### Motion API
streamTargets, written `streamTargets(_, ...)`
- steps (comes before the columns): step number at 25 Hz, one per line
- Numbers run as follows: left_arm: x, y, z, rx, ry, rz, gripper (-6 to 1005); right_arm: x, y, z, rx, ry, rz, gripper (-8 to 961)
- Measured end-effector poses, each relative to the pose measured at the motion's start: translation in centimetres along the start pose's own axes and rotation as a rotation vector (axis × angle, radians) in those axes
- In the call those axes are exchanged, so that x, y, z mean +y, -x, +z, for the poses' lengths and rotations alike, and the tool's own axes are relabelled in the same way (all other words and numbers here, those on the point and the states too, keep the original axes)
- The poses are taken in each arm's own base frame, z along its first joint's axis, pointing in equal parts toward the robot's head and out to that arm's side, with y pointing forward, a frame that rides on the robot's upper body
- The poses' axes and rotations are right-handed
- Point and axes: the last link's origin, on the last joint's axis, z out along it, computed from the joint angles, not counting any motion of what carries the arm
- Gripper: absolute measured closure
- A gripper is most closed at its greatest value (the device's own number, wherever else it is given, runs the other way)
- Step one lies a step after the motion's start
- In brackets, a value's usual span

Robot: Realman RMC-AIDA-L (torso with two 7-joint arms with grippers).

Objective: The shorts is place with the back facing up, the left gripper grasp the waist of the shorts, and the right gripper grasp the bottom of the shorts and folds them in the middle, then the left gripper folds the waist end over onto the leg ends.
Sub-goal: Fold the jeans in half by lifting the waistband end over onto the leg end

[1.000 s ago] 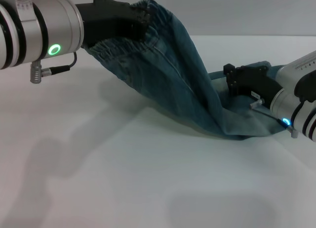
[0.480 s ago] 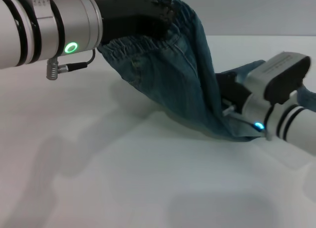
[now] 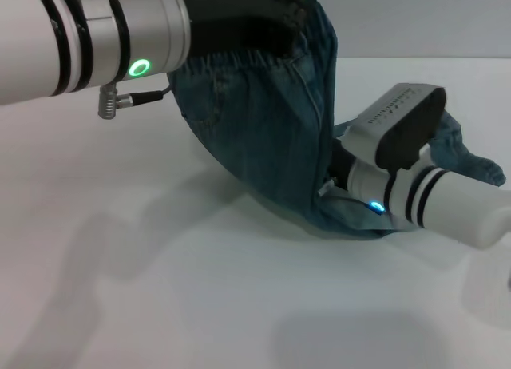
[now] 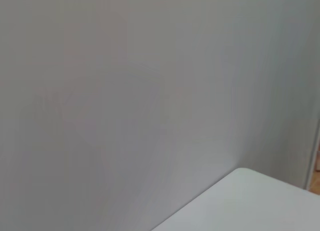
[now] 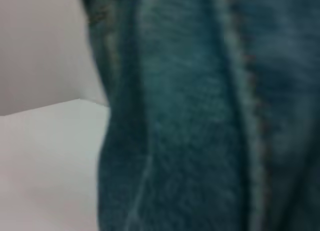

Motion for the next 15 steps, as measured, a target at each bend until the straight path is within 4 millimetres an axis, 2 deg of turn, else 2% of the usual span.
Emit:
streamTargets(5, 0.5, -0.1, 0.3, 0.012, 0.021, 0.005, 965, 0.5, 0.1, 1.0, 0.047, 0.005, -0.004, 954)
streamTargets(8, 0.6, 0.0, 0.3, 0.011, 0.026, 0.002, 965, 0.0, -0.5, 0.9, 0.068, -0.025, 0.005, 954)
streamTargets(10, 0.4, 0.3, 0.1, 0.008, 0.021, 0.0, 965, -0.6, -0.9, 0.1, 0.055, -0.063, 0.034, 954)
streamTargets(11, 0.3, 0.4, 0.0, 0.007, 0.016, 0.0, 965, -1.5, -1.5, -1.1, 0.034, -0.111, 0.068, 953)
streamTargets(12, 0.2, 0.5, 0.0, 0.006, 0.014, 0.0, 965, -1.5, -1.5, -1.1, 0.034, -0.111, 0.068, 953)
streamTargets(15, 0.2, 0.7, -0.1, 0.006, 0.015, -0.003, 965, -2.5, -2.6, -3.0, 0.013, -0.176, 0.112, 953)
